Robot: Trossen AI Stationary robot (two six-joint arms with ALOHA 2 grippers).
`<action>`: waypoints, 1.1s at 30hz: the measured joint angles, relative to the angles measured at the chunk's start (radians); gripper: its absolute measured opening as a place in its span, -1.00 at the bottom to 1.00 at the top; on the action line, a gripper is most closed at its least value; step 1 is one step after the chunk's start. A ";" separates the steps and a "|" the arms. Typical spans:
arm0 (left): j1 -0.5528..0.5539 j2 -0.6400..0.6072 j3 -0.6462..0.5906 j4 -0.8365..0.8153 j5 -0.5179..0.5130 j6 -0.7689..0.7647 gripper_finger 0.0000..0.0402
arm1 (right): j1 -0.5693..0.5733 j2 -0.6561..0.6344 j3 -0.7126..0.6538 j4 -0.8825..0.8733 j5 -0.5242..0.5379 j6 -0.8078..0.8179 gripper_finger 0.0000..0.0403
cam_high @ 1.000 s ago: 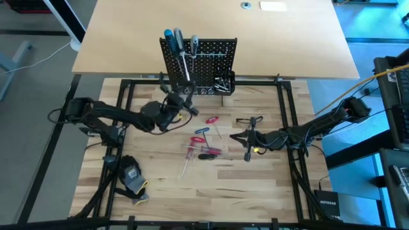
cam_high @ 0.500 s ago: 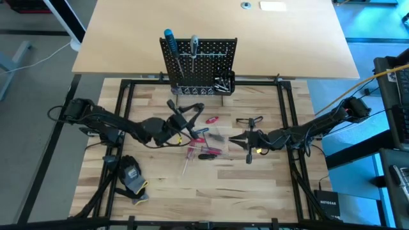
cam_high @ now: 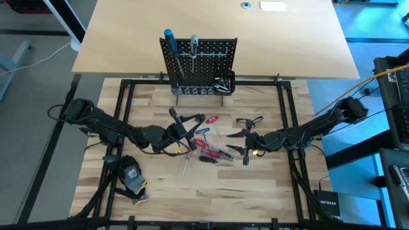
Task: Hang tools onto peg board
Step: Hang the black screwdriver on the peg board
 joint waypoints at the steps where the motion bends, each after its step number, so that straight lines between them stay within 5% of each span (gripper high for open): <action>1: -0.006 0.000 0.000 0.000 0.004 -0.010 -0.45 | 0.000 0.010 0.000 0.025 0.000 -0.002 -0.07; 10: -0.034 0.000 -0.042 0.005 0.269 -0.109 -0.46 | 0.000 0.059 0.025 0.413 -0.062 -0.146 -0.02; 22: -0.024 -0.182 -0.217 -0.007 0.479 -0.224 -0.46 | -0.014 0.252 0.298 0.340 -0.019 -0.321 -0.02; 33: -0.024 -0.197 -0.252 -0.046 0.500 -0.260 -0.46 | -0.100 0.431 0.552 0.175 -0.100 -0.240 -0.02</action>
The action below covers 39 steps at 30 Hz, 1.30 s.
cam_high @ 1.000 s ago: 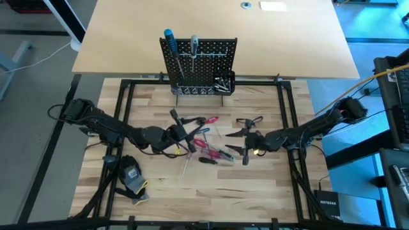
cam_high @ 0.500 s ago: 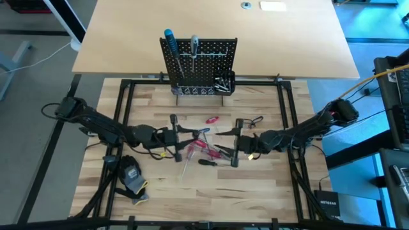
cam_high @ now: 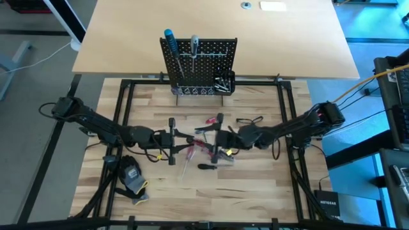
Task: Hang tools onto peg board
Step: Hang the black screwdriver on the peg board
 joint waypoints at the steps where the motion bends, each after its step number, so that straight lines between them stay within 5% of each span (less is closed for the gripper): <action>1: 0.000 0.000 0.000 -0.001 0.002 0.000 -0.46 | 0.001 0.008 0.015 -0.016 -0.011 0.003 -0.02; 17: 0.011 0.001 0.001 -0.026 -0.009 -0.012 -0.46 | 0.001 0.019 0.037 -0.136 -0.119 0.113 -0.02; 39: 0.048 0.001 0.001 -0.087 -0.006 -0.064 -0.46 | -0.039 0.034 0.036 -0.097 -0.136 0.163 -0.02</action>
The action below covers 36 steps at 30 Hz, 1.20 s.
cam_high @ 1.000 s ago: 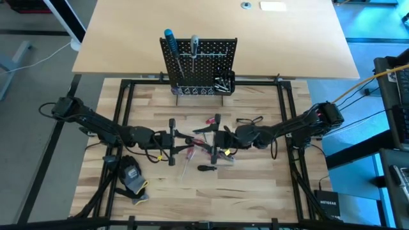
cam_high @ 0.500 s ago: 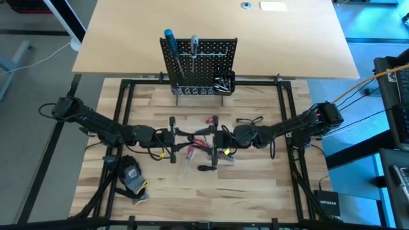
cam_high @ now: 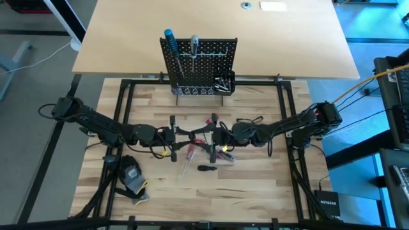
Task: Hang tools onto peg board
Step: Hang the black screwdriver on the peg board
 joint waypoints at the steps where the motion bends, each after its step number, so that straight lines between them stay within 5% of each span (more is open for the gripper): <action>1: 0.000 0.000 0.000 -0.002 0.001 0.000 -0.46 | -0.001 0.002 0.000 -0.008 0.001 0.000 -0.02; 14: 0.002 0.000 0.000 -0.045 -0.004 -0.003 -0.46 | -0.026 0.051 -0.001 -0.006 -0.006 0.011 -0.03; 23: 0.006 0.000 0.000 -0.057 0.007 -0.019 -0.46 | -0.026 0.050 0.000 0.001 -0.007 -0.022 -0.42; 27: 0.007 0.000 0.000 -0.055 0.006 -0.016 -0.45 | -0.026 0.050 0.000 0.007 -0.007 -0.054 -0.42; 36: 0.011 -0.010 0.004 -0.058 -0.028 -0.008 -0.18 | -0.032 0.050 0.000 0.004 0.026 -0.081 -0.42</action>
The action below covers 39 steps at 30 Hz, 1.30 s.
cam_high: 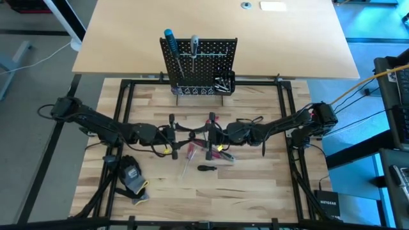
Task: Hang tools onto peg board
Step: Hang the black screwdriver on the peg board
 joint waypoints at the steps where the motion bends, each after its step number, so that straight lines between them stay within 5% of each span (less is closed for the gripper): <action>1: 0.001 -0.013 0.004 -0.018 -0.010 0.001 -0.14 | 0.000 0.000 0.004 -0.007 0.014 -0.011 -0.42; 7: -0.010 -0.211 0.036 -0.336 -0.114 0.001 0.05 | -0.003 0.000 0.081 -0.053 0.081 -0.098 -0.42; 15: -0.062 -0.518 0.010 -0.791 -0.318 -0.222 0.03 | -0.097 0.009 0.149 -0.060 0.128 -0.152 -0.42; 24: -0.092 -0.603 -0.119 -0.823 -0.406 -0.357 -0.01 | -0.218 0.146 0.179 0.204 0.222 -0.152 -0.42; 33: -0.092 -0.600 -0.127 -0.766 -0.432 -0.349 -0.01 | -0.273 0.304 0.361 0.184 0.332 -0.169 -0.42; 39: -0.094 -0.600 -0.127 -0.770 -0.432 -0.351 -0.01 | -0.296 0.326 0.369 0.177 0.367 -0.151 -0.42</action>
